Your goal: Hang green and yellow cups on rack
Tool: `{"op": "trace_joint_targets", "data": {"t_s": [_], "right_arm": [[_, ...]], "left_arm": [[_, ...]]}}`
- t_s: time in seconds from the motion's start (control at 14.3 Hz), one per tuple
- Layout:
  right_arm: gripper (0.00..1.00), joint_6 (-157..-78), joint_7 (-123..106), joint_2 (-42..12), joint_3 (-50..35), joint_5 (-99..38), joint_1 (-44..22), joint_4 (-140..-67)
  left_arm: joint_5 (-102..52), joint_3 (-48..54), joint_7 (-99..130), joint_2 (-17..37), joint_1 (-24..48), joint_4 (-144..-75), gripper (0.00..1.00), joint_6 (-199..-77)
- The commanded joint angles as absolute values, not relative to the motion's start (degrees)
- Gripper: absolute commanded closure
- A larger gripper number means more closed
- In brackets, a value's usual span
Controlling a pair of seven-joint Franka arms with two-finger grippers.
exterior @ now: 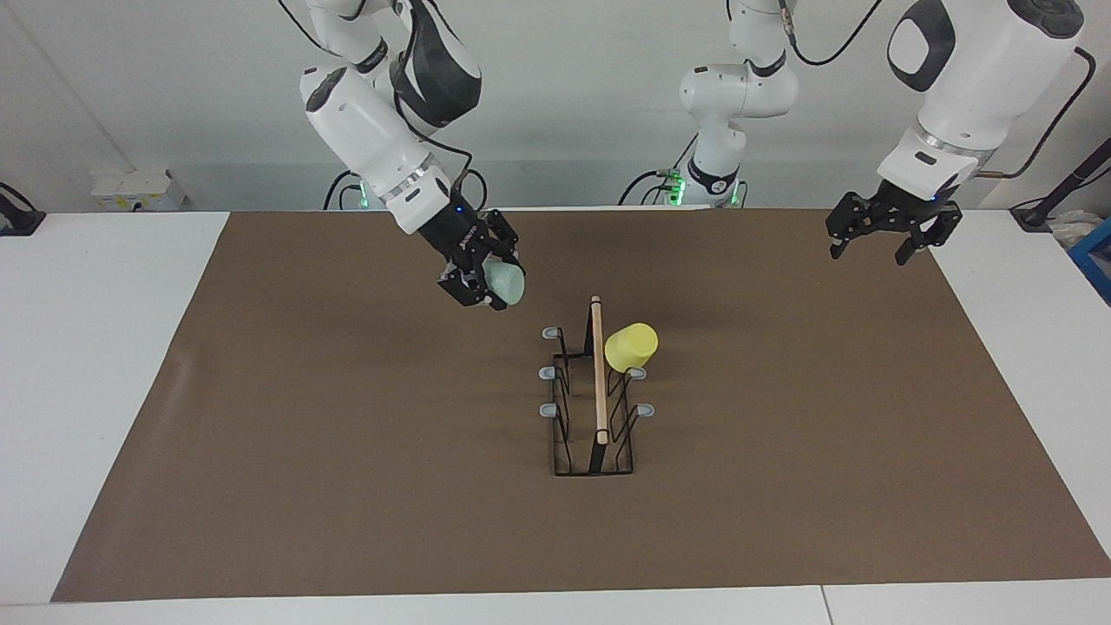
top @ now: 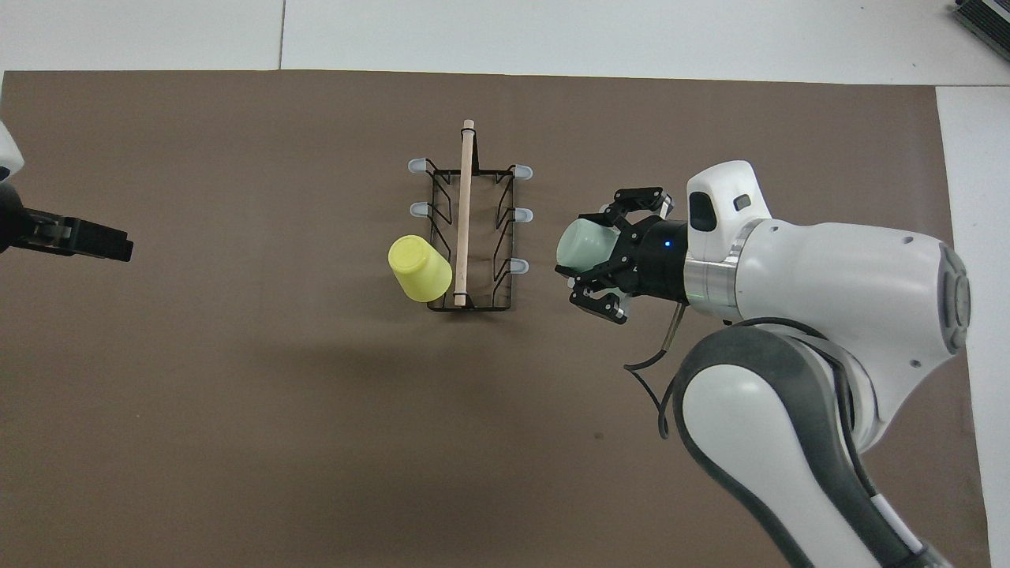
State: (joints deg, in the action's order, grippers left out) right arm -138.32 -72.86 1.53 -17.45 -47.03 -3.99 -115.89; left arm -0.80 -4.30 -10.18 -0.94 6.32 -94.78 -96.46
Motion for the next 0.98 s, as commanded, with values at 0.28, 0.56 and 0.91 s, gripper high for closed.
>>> {"op": "trace_joint_targets", "data": {"t_s": [0.28, 0.56, 0.91], "right_arm": [[1.0, -138.1, -92.7, 5.5, -17.8, -71.2, -3.1, -120.1], [1.0, -129.6, -102.0, 7.9, -17.4, -79.9, 2.2, -122.9], [1.0, -127.1, -116.2, 6.0, -17.4, -101.6, 1.9, -126.7]], "left_arm": [[-1.7, -2.4, -10.6, -2.1, 4.3, -96.0, 0.0, -96.2], [-1.7, -2.5, -10.6, -2.1, 4.6, -96.0, 0.0, -96.2], [-1.7, -2.5, -10.6, -2.1, 4.6, -96.0, 0.0, -96.2]]}}
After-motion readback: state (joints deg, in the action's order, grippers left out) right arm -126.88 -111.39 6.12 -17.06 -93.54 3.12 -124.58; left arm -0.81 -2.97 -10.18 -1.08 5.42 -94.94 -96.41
